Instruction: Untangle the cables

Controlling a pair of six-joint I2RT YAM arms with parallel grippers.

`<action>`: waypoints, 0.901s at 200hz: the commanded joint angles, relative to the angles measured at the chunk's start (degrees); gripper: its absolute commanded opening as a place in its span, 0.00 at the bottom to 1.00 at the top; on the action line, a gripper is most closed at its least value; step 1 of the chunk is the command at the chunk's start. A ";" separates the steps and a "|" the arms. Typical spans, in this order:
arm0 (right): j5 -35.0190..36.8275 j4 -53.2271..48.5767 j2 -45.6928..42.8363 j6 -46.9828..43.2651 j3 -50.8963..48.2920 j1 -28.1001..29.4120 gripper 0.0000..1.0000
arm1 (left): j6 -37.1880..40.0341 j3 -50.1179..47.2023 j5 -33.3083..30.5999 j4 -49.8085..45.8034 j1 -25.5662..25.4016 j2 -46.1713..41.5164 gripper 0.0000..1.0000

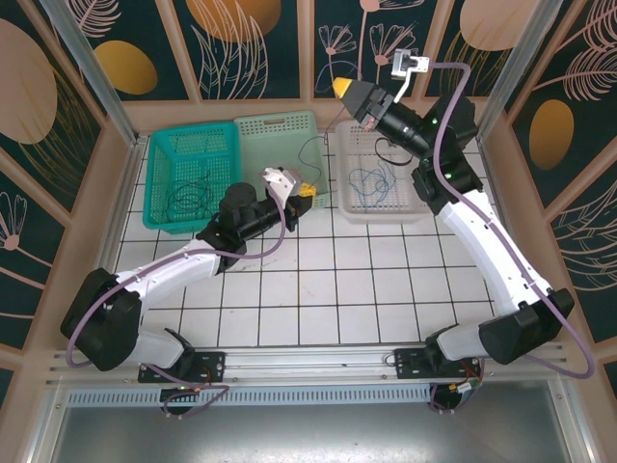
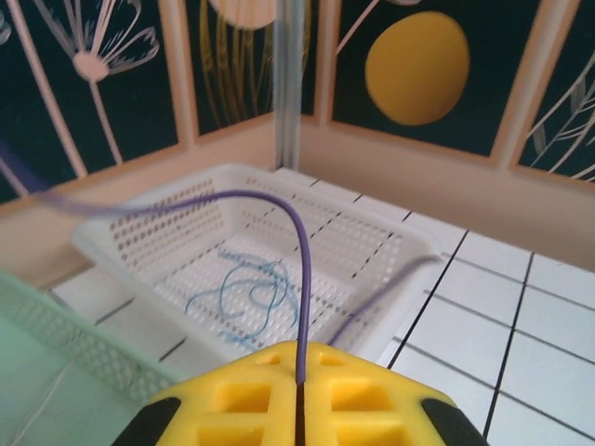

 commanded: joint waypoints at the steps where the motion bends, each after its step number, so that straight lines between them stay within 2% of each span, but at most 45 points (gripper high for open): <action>1: 2.14 -2.26 0.59 -3.61 3.13 -1.51 0.00 | -0.88 -3.47 -6.05 -3.19 -0.14 -2.79 0.07; 87: 2.32 -1.71 2.82 -2.60 2.66 -6.07 0.00 | -0.37 -12.55 -12.90 -9.25 -0.14 -12.62 0.07; 130: 1.80 -0.61 3.15 -1.37 1.22 -6.21 0.00 | 0.09 -12.76 -12.11 -12.15 -0.14 -12.88 0.09; 180: 1.18 -0.60 3.08 -1.42 0.20 -6.10 0.00 | -0.46 -10.94 -16.72 -15.92 -0.14 -11.20 0.10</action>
